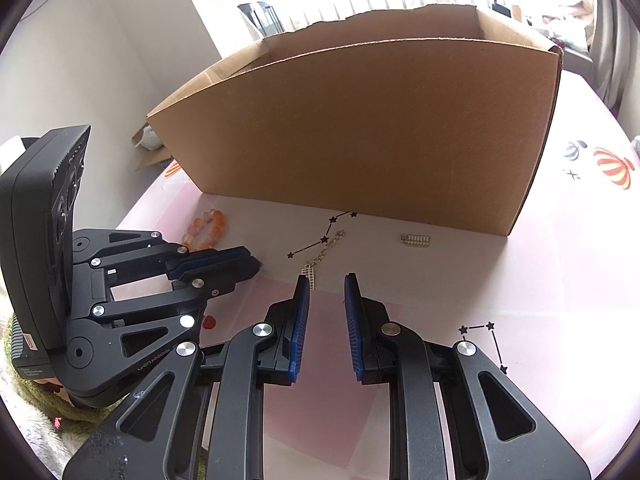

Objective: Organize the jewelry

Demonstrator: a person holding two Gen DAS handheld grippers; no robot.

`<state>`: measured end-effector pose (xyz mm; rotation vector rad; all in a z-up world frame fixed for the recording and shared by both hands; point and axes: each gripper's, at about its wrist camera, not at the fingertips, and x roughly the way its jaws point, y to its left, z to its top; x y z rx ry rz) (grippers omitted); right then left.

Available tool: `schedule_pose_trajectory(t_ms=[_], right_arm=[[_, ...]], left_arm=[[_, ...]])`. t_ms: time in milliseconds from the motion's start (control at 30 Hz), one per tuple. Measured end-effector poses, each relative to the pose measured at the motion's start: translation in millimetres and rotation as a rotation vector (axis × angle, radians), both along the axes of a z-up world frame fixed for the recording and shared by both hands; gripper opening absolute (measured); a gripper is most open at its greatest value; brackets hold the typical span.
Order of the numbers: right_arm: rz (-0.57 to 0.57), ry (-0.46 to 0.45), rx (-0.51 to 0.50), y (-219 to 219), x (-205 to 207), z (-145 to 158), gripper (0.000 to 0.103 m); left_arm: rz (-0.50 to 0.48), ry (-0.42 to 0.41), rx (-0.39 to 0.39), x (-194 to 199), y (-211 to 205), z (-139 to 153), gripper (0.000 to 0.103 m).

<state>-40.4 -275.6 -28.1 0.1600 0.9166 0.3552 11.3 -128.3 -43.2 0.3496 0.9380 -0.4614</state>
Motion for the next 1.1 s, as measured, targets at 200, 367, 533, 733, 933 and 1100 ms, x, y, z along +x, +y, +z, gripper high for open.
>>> schedule_pose_trajectory(t_ms=[200, 367, 533, 733, 933, 1100], right_arm=[[0.005, 0.003, -0.015, 0, -3, 5, 0.020], [0.046, 0.008, -0.066, 16, 5, 5, 0.020], [0.083, 0.026, -0.134, 31, 16, 3, 0.020], [0.087, 0.044, -0.216, 49, 29, -1, 0.020], [0.117, 0.043, -0.334, 68, 29, -4, 0.012], [0.127, 0.074, -0.299, 68, 33, -4, 0.005]], left_arm=[[-0.004, -0.001, -0.033, -3, 8, 0, 0.006], [0.009, -0.009, -0.067, -5, 22, 6, 0.006], [0.019, -0.014, -0.101, -5, 31, 9, 0.006], [0.024, -0.028, -0.125, -8, 44, 10, 0.006], [0.025, -0.025, -0.153, -10, 53, 11, 0.006], [0.022, -0.027, -0.166, -10, 54, 10, 0.006]])
